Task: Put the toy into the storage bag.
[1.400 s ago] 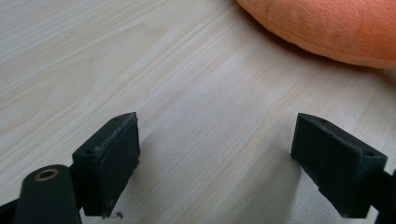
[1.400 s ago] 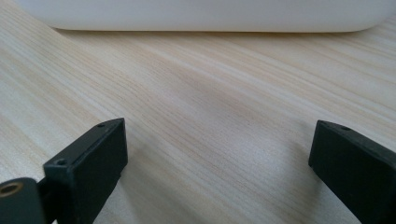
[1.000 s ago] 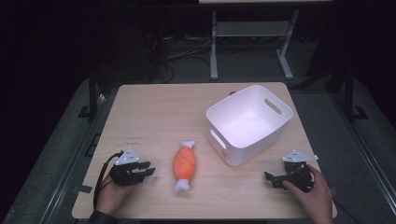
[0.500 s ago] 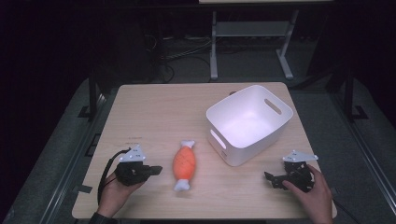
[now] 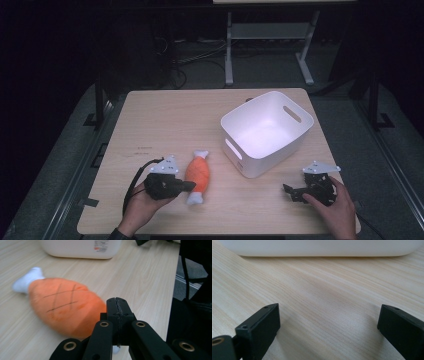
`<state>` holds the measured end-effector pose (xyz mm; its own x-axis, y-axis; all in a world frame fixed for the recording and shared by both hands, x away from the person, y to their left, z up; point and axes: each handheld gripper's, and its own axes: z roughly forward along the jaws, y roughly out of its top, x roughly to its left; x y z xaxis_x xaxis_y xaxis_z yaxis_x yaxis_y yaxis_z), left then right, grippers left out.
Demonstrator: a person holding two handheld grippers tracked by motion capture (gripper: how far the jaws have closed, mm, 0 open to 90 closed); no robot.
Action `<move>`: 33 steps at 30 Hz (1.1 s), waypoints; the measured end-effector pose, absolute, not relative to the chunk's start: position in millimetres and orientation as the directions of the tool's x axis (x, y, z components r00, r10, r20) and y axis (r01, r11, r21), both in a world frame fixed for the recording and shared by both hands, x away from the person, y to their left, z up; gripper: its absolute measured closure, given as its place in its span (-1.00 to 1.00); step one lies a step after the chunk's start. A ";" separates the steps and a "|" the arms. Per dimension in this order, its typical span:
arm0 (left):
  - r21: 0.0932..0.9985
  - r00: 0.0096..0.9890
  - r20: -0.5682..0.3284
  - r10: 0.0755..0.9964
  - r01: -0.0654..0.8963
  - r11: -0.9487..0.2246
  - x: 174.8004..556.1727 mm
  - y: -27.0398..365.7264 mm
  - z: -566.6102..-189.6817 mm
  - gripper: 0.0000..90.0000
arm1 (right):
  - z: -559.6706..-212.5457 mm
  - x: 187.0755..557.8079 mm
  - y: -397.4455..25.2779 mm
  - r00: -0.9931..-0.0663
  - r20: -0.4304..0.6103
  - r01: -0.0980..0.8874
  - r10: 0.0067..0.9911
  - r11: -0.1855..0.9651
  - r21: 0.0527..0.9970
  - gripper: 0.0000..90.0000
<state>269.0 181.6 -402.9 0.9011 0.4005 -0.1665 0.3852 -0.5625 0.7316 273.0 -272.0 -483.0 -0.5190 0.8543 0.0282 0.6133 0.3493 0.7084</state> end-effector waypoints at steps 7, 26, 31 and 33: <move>0.718 0.915 -0.180 0.361 0.373 -0.587 269.5 158.1 -413.0 0.99 | -483.0 273.0 -272.0 -0.519 0.028 0.613 0.854 0.349 0.708 -0.91; 0.649 0.903 -0.186 0.388 0.409 -0.641 269.9 157.7 -434.4 0.99 | -483.0 273.0 -272.0 -0.519 0.029 0.614 0.854 0.349 0.708 -0.91; 0.643 0.897 -0.183 0.402 0.419 -0.641 269.8 170.2 -433.6 0.99 | -483.0 273.0 -272.0 -0.519 0.028 0.613 0.854 0.349 0.708 -0.91; 0.644 0.891 -0.187 0.414 0.429 -0.633 270.2 174.3 -433.4 0.99 | -483.0 273.0 -272.0 -0.519 0.028 0.613 0.854 0.349 0.708 -0.91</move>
<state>270.2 174.3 -433.4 0.8908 0.4142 -0.1866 0.4294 -0.6333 0.6438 273.0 -272.0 -483.0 -0.5190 0.8543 0.0283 0.6134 0.3492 0.7084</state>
